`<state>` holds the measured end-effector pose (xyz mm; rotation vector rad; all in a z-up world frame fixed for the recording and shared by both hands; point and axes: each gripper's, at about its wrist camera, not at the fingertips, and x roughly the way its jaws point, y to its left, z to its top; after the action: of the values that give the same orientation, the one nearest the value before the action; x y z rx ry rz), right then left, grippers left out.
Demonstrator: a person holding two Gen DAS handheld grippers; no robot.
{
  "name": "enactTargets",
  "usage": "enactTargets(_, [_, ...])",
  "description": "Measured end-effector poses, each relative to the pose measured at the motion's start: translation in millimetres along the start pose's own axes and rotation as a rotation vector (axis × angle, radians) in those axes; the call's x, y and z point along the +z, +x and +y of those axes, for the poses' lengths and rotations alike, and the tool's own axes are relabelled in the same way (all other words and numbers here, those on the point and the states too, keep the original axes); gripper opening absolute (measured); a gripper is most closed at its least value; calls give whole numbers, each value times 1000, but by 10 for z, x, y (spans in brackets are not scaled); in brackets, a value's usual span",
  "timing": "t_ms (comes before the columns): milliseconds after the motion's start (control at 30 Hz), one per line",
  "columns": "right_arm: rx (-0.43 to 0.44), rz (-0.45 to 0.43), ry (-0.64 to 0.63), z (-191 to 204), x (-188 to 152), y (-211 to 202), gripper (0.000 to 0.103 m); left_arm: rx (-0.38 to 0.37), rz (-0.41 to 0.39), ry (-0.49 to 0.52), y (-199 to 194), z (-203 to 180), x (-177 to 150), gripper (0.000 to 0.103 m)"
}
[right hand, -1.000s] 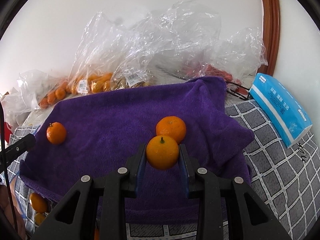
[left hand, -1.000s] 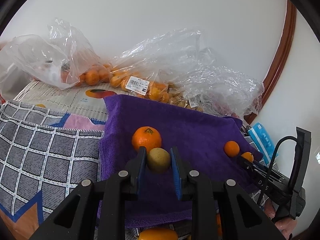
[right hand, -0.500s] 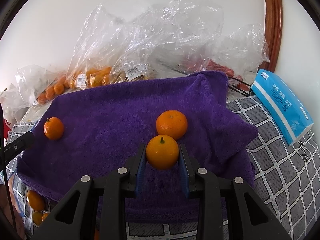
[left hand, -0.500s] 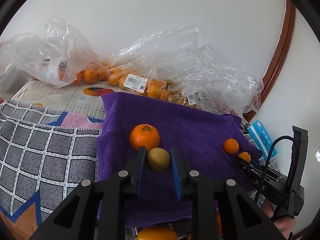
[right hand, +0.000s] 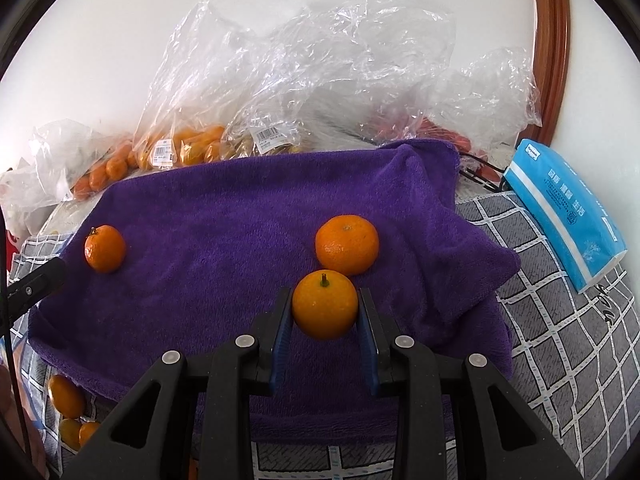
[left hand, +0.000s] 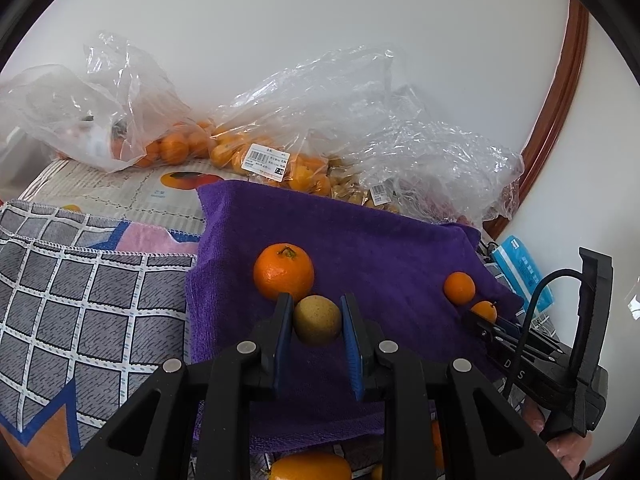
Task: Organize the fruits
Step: 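Lower the orange with the right gripper and open it while the left gripper releases the yellow-green fruit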
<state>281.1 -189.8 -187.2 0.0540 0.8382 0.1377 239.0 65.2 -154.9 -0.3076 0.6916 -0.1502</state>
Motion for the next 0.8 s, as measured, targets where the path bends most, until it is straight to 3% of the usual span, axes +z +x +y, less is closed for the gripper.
enactTargets(333, [-12, -23, -3, -13, 11, -35, 37, -26, 9, -36, -12, 54, 22, 23])
enactTargets(567, [-7, -50, 11, -32, 17, -95, 37, -89, 64, -95, 60, 121, 27, 23])
enactTargets(800, [9, -64, 23, -44, 23, -144, 37, -60, 54, -89, 60, 112, 10, 23])
